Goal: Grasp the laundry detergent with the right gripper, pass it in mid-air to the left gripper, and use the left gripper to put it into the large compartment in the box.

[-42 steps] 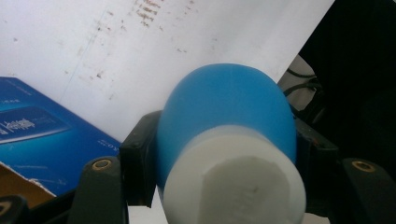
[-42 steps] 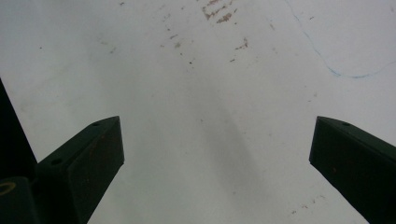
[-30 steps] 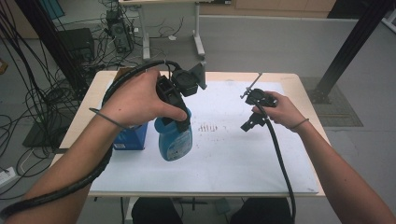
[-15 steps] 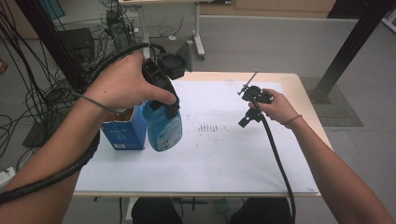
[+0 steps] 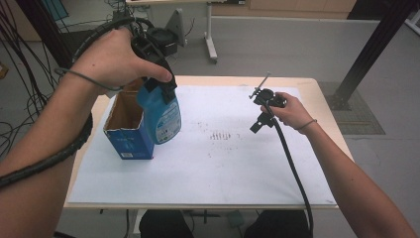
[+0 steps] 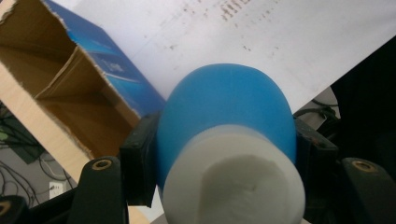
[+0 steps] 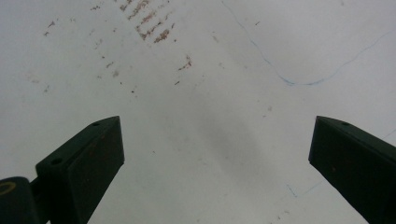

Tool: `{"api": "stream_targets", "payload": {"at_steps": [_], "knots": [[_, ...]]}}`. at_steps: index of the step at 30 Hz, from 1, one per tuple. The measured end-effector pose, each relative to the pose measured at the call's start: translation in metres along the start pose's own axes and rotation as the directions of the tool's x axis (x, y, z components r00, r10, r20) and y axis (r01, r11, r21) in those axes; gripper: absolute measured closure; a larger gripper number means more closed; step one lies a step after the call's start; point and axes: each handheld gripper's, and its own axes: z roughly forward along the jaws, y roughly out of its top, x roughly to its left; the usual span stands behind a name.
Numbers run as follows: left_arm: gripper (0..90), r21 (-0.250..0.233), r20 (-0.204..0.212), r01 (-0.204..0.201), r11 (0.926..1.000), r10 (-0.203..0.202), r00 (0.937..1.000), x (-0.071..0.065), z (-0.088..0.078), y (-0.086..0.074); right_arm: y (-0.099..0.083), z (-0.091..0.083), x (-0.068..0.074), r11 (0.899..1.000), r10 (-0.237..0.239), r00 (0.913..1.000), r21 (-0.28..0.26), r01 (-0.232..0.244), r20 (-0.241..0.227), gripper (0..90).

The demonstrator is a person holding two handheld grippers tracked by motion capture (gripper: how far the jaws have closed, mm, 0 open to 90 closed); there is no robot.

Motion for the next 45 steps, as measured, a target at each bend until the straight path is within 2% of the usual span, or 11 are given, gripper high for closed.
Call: {"api": "stream_targets", "payload": {"at_steps": [6, 12, 15, 19, 28, 36, 38, 39, 41, 42, 45], "knots": [[37.7, -0.013, -0.005, 0.074, 0.9972, -0.074, 0.9973, 0.017, -0.009, 0.002, 0.0, -0.001, -0.003, 1.0, 0.015, 0.9998, -0.001, -0.015, 0.012, 3.1], [37.7, -0.013, -0.018, 0.137, 0.9905, -0.137, 0.9904, 0.036, -0.016, 0.007, -0.001, 0.0, -0.006, 1.0, 0.027, 0.9995, 0.0, -0.027, 0.018, 3.1], [37.7, -0.018, -0.027, 0.183, 0.9829, -0.184, 0.9826, 0.046, -0.017, 0.01, 0.0, 0.001, -0.005, 1.0, 0.028, 0.9993, 0.004, -0.028, 0.026, 3.1], [37.7, -0.015, -0.043, 0.223, 0.9746, -0.224, 0.9737, 0.056, -0.018, 0.013, 0.001, 0.002, -0.005, 1.0, 0.025, 0.9994, 0.003, -0.025, 0.024, 3.2], [37.7, -0.026, -0.047, 0.293, 0.9558, -0.294, 0.9547, 0.075, -0.028, 0.017, 0.0, 0.004, -0.008, 1.0, 0.029, 0.9995, -0.005, -0.029, 0.015, 3.3], [37.7, -0.034, -0.073, 0.374, 0.927, -0.375, 0.9241, 0.091, -0.027, 0.016, -0.002, 0.003, -0.009, 0.999, 0.036, 0.9993, -0.02, -0.036, 0.01, 3.3], [37.7, -0.041, -0.07, 0.403, 0.9144, -0.405, 0.9118, 0.097, -0.025, 0.014, -0.002, 0.003, -0.009, 0.999, 0.038, 0.9993, -0.023, -0.038, 0.006, 3.4], [37.8, -0.041, -0.069, 0.408, 0.9119, -0.41, 0.9094, 0.099, -0.024, 0.014, -0.002, 0.003, -0.009, 0.999, 0.039, 0.9992, -0.022, -0.039, 0.009, 3.3], [37.8, -0.053, -0.074, 0.43, 0.9011, -0.433, 0.8982, 0.104, -0.021, 0.012, -0.003, 0.002, -0.009, 0.999, 0.039, 0.9992, -0.025, -0.039, 0.007, 3.4], [37.8, -0.051, -0.082, 0.431, 0.901, -0.434, 0.8973, 0.106, -0.019, 0.011, -0.003, 0.002, -0.009, 0.999, 0.041, 0.9991, -0.026, -0.041, 0.009, 3.3], [37.8, -0.056, -0.11, 0.455, 0.8887, -0.458, 0.8818, 0.111, -0.014, 0.009, -0.002, 0.003, -0.009, 0.999, 0.041, 0.9991, -0.025, -0.04, 0.008, 3.4]]}}
